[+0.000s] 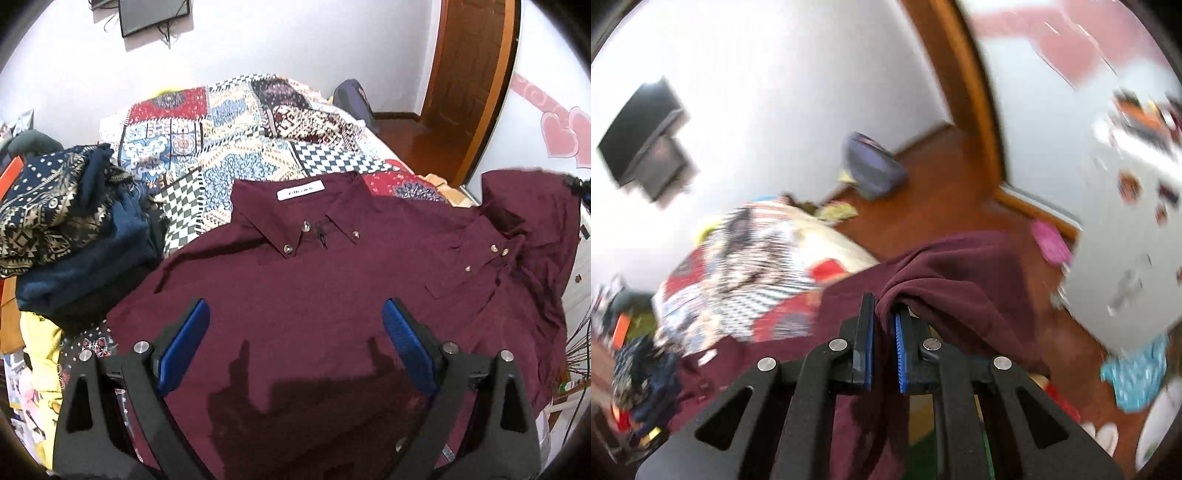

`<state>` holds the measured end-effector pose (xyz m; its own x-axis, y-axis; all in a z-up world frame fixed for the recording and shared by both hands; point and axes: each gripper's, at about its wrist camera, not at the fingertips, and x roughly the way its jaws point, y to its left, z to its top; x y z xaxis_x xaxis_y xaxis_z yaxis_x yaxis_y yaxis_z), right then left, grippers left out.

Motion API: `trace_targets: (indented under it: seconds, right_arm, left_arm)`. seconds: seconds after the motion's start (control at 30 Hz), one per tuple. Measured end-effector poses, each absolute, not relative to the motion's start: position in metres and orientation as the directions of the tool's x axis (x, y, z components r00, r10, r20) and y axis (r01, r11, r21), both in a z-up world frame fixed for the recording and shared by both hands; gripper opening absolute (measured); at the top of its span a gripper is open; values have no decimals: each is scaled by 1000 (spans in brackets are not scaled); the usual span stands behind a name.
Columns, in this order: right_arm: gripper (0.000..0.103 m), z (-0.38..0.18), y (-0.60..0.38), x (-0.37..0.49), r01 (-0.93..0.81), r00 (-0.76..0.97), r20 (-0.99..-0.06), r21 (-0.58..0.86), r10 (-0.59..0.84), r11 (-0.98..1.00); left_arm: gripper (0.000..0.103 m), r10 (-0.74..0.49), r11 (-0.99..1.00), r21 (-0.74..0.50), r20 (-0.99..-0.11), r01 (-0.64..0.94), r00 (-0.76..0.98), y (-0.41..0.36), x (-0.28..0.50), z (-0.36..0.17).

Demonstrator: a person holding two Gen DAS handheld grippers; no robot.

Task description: Fold large clothes

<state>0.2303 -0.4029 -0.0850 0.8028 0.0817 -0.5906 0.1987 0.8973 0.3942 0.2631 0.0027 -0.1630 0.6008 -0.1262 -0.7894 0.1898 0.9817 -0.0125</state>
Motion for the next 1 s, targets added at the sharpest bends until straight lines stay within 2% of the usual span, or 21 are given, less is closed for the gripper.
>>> trace_targets:
  seconds: [0.1,0.23,0.4,0.5,0.63,0.83,1.0]
  right_arm:
    - [9,-74,-360,227,85,809,-568,367,151,926]
    - [9,-84,-313,231,-25,769,-588,365,251,931]
    - [9,-138,-260,245,-109,611,-703,380,363,919]
    - [12,-175,-240,249,-104,521,-775,358,358,928]
    - [15,-198,-236,246,-75,456,-825,339,334,938]
    - [40,-175,-248,236,-83,441,-820,368,365,926]
    - [45,-146,-263,224,-75,531,-774,363,346,929]
  left_arm:
    - [95,-140,981,-22,-776,195,614,6,256,-156]
    - [95,-135,980,-6,-760,201,636,9,246,-148]
    - [95,-138,978,0,-752,210,644,12,236,-148]
    - [95,-139,978,-4,-760,210,635,14,233,-152]
    - [95,-137,977,-4,-773,212,619,14,230,-160]
    - [95,-133,977,3,-769,212,626,9,229,-160]
    - [95,-142,976,-1,-762,218,632,2,233,-157]
